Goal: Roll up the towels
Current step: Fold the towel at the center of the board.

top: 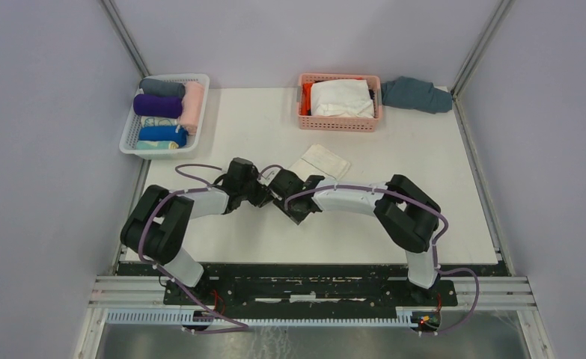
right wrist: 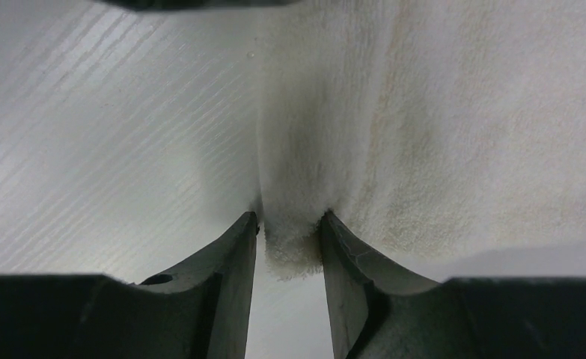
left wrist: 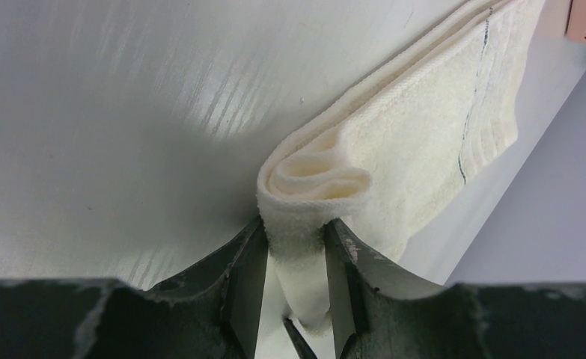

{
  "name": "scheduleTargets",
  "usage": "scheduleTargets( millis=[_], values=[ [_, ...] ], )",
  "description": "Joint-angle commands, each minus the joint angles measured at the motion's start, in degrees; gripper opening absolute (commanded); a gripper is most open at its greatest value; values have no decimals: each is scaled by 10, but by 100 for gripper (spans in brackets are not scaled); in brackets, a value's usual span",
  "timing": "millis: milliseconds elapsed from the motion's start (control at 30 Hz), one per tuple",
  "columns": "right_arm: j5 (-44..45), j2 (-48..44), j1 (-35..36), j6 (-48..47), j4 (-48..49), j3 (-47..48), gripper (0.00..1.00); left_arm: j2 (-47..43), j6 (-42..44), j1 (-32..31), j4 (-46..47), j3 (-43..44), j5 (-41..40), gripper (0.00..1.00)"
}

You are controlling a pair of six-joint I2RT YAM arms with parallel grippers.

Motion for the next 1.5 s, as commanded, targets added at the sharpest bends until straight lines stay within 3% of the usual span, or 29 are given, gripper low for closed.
scheduleTargets(
  millis=[0, 167, 300, 433, 533, 767, 900, 1067, 1300, 1467],
  values=[
    [41, 61, -5, 6, -48, -2, 41, 38, 50, -1, -98, -22, -62, 42],
    [2, 50, 4, 7, -71, 6, 15, -13, 47, -2, -123, -40, -80, 39],
    [-121, -8, 12, 13, -40, -17, 1, -79, 58, -1, -169, -59, -95, 38],
    [-236, -48, 11, 31, 15, -47, 0, -175, 62, -1, -228, -82, -119, 40],
    [-277, -50, 8, 41, 36, -51, 1, -233, 69, -1, -259, -82, -132, 47],
    [-412, -44, -40, 93, 125, -87, 1, -283, 73, -1, -286, -67, -100, 67],
    [-503, -38, -84, 148, 210, -129, 1, -315, 64, -1, -299, -66, -91, 74],
    [-577, -12, -116, 192, 272, -152, 1, -329, 56, -1, -285, -71, -76, 75],
    [-628, 16, -136, 237, 327, -161, 1, -277, 48, -1, -239, -51, -40, 75],
    [-646, 24, -143, 243, 333, -159, 1, -232, 54, -1, -222, -34, -61, 71]
  ],
)
